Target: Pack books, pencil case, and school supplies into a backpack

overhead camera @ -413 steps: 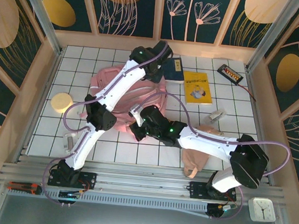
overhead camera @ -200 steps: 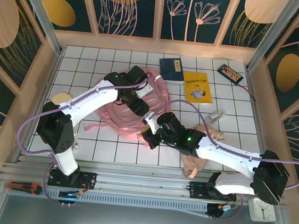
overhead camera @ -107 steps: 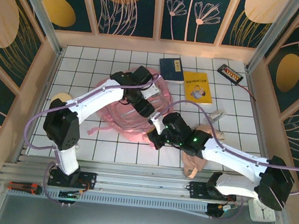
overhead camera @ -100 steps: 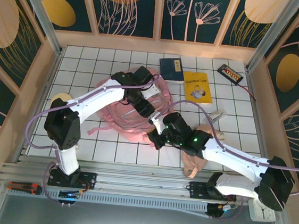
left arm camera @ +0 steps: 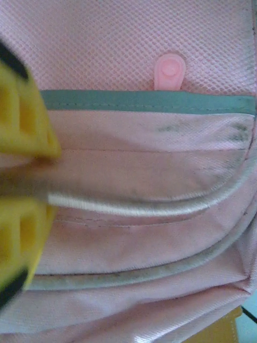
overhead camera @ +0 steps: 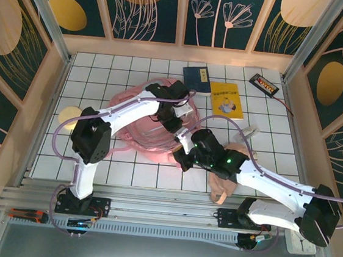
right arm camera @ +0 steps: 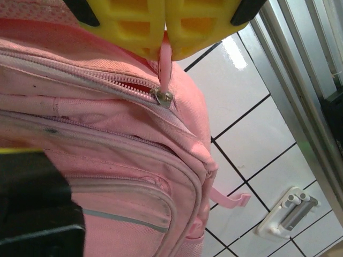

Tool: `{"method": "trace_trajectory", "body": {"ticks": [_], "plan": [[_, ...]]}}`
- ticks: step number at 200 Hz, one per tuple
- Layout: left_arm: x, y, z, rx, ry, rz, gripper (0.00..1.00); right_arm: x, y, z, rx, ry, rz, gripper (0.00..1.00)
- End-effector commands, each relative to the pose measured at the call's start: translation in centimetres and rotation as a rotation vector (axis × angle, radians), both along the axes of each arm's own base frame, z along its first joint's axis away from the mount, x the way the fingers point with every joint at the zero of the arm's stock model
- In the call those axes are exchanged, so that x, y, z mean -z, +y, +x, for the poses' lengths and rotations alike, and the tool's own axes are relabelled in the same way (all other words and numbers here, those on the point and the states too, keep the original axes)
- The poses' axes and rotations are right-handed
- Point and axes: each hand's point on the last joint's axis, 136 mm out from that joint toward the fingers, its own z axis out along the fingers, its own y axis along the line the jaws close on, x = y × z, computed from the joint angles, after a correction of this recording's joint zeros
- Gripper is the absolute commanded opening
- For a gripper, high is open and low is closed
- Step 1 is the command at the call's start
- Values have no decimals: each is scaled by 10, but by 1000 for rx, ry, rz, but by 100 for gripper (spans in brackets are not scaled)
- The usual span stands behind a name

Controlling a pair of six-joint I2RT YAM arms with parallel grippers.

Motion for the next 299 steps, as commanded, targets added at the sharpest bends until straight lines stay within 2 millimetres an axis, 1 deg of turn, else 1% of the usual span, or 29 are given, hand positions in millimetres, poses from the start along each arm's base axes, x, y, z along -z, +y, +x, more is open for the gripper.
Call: {"method": "trace_trajectory", "body": {"ticks": [1,10,21,40,55,68,74,90,104,108,111,125,149,162,172,184,192,199,201,205,211,213,216,220,230,248,272,285,299], "plan": [[5,10,16,-102,-11,68,0,-20,-1,4,1,-60,56,0],[-2,11,25,-165,-27,54,0,-20,-4,6,12,-62,43,0],[-18,14,41,-261,-49,22,0,-20,-9,10,37,-67,21,0],[-58,16,71,-417,-116,-74,0,-27,-14,16,76,-77,-7,0],[-89,13,90,-520,-165,-133,0,-33,-14,18,107,-75,-12,0],[-108,5,101,-563,-178,-175,0,-40,-8,15,118,-78,2,0],[-113,2,106,-578,-180,-186,0,-42,-3,12,119,-77,14,0],[-129,-9,118,-604,-189,-237,0,-46,13,0,94,-75,48,0],[-143,-17,126,-628,-197,-288,0,-43,28,-9,64,-77,66,0],[-151,-20,128,-635,-207,-319,0,-43,32,-9,61,-79,69,0],[-153,-22,130,-639,-207,-338,0,-42,35,-10,58,-80,72,0],[-145,-26,126,-641,-180,-329,0,-36,49,-9,43,-89,78,0],[-154,-31,124,-634,-198,-354,0,-27,75,2,37,-122,91,0],[-149,-29,121,-634,-188,-328,0,-24,93,9,26,-145,107,0],[-151,-29,120,-629,-194,-329,0,-18,104,14,19,-151,109,0],[-150,-26,119,-625,-198,-313,0,-13,118,14,-8,-142,113,0],[-149,-24,119,-618,-204,-298,0,-12,124,13,-23,-125,120,0],[-147,-21,118,-617,-207,-279,0,-15,124,13,-20,-102,143,0],[-147,-20,118,-614,-210,-276,0,-17,123,13,-15,-96,152,1],[-146,-19,117,-609,-212,-266,0,-19,119,16,6,-83,165,12],[-146,-17,117,-603,-218,-257,0,-23,113,14,12,-48,199,27],[-146,-17,117,-599,-219,-254,0,-23,109,16,28,-39,203,33],[-146,-17,117,-596,-223,-251,0,-24,103,19,54,-26,210,38],[-147,-16,117,-594,-227,-249,0,-28,94,21,91,-9,228,49],[-152,-15,116,-587,-238,-254,0,-34,71,26,152,34,253,62],[-157,-13,115,-570,-252,-249,0,-47,24,37,276,91,290,71],[-162,-13,112,-551,-253,-256,0,-59,-41,63,484,151,340,73],[-162,-15,109,-537,-240,-262,0,-64,-67,76,563,171,383,77],[-159,-16,107,-527,-225,-258,0,-65,-87,91,604,200,426,77]]}}
